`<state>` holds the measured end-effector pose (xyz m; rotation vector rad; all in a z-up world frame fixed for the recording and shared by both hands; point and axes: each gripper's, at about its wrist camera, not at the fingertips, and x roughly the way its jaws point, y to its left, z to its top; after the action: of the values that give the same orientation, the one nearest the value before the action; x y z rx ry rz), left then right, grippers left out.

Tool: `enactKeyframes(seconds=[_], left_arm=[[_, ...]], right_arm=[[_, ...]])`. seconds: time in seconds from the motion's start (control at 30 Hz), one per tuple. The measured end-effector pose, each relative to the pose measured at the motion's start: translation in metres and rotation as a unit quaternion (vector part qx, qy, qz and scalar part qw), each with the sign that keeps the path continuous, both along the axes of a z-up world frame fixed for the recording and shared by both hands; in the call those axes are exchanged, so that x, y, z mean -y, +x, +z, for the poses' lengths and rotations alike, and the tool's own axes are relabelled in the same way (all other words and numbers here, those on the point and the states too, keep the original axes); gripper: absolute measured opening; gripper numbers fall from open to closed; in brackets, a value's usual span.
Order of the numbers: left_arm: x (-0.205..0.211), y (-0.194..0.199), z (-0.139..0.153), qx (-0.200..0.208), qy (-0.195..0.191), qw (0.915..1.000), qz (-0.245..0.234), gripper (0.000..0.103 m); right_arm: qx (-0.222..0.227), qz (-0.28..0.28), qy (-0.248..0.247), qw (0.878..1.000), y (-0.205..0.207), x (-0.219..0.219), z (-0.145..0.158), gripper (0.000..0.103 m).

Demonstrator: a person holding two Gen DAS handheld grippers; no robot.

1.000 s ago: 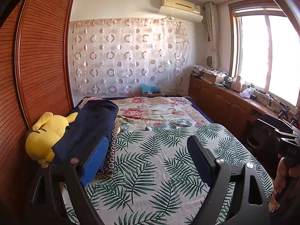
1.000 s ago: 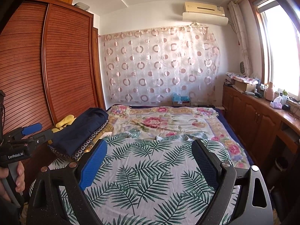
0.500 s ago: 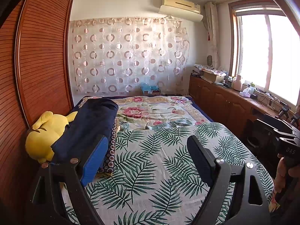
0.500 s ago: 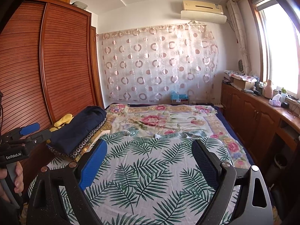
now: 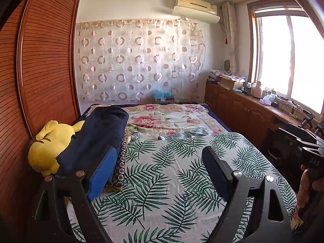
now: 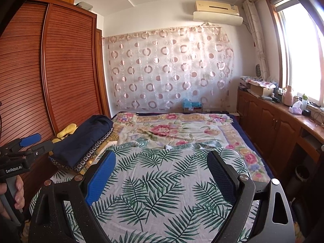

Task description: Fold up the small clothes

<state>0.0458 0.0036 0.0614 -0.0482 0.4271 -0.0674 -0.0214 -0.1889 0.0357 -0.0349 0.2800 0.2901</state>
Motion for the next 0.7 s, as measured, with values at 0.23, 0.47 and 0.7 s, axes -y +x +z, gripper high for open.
enactKeyframes(seconds=[0.23,0.47,0.7], left_arm=[[-0.0003,-0.0005,-0.0013,0.000,0.000,1.0000,0.000,0.087],[-0.0005,-0.0005,-0.0010,0.000,0.000,1.0000,0.000,0.087],[-0.0003,-0.0006,-0.0010,0.000,0.000,1.0000,0.000,0.087]], right_arm=[[0.000,0.001,0.000,1.000,0.0003,0.0011,-0.0003,0.092],[-0.001,0.001,0.000,1.000,0.0012,0.0018,0.0001,0.092],[0.000,0.002,0.000,1.000,0.0018,0.0040,-0.0001,0.092]])
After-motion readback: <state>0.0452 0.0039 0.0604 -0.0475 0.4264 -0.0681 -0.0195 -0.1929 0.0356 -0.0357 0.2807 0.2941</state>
